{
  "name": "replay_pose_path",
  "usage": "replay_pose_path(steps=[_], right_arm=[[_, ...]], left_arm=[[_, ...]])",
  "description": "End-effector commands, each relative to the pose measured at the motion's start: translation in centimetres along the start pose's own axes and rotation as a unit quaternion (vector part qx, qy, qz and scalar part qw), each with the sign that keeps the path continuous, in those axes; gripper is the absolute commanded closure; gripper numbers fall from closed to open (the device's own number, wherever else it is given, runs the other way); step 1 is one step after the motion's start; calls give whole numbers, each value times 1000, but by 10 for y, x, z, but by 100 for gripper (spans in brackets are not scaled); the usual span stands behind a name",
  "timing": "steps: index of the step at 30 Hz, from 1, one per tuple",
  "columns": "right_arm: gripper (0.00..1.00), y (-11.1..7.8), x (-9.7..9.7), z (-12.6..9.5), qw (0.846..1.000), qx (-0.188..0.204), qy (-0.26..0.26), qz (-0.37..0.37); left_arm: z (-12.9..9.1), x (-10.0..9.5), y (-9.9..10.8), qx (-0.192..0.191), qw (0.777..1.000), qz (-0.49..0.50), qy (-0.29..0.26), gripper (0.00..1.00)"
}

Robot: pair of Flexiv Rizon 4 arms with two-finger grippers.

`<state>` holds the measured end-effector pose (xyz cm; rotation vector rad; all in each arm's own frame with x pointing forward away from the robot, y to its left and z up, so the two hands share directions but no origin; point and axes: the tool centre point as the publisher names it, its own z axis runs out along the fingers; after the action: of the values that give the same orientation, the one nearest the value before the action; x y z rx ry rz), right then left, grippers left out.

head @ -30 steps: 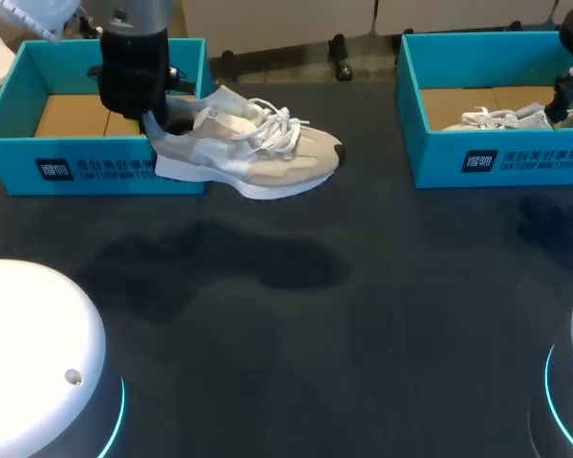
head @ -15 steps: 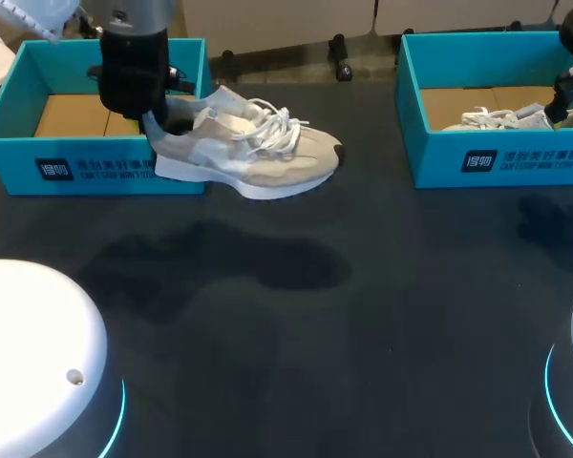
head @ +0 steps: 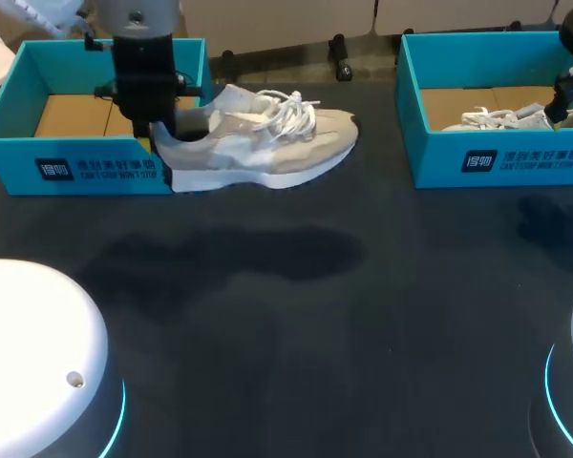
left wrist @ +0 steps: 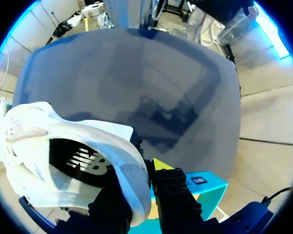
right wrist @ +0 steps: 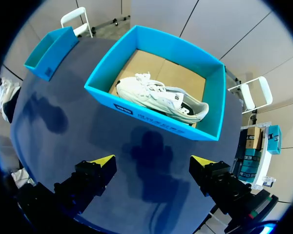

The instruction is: Take the shoe out of the shoebox, open the shoe tongue, remove and reinsert the insole, then place the shoe into the shoebox

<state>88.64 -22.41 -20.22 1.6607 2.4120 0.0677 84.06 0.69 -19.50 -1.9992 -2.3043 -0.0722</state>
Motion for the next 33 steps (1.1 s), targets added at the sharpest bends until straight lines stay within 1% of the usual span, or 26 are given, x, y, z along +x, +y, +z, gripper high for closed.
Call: replay_pose_path(steps=[1,3,4,10,14,21,23,27,33], right_arm=[[0,0,0,0,1000,0,-1,0],[0,0,0,0,1000,0,-1,0],[0,0,0,0,1000,0,-1,0],[0,0,0,0,1000,0,-1,0],[0,0,0,0,1000,0,-1,0],[0,0,0,0,1000,0,-1,0],[0,0,0,0,1000,0,-1,0],[0,0,0,0,1000,0,-1,0],[0,0,0,0,1000,0,-1,0]], left_arm=[[2,-16,-13,-12,1000,-10,14,100],[3,-23,-19,-15,999,-19,21,100],[4,-24,-20,-13,1000,-16,19,100],[11,-39,-37,-27,999,-16,39,100],[14,-45,-50,-30,999,-12,37,100],[24,-51,-67,-41,999,-11,34,100],[28,-52,-71,-49,998,-9,38,100],[35,-54,-86,-54,998,-2,33,100],[49,-54,-97,-50,998,2,28,100]])
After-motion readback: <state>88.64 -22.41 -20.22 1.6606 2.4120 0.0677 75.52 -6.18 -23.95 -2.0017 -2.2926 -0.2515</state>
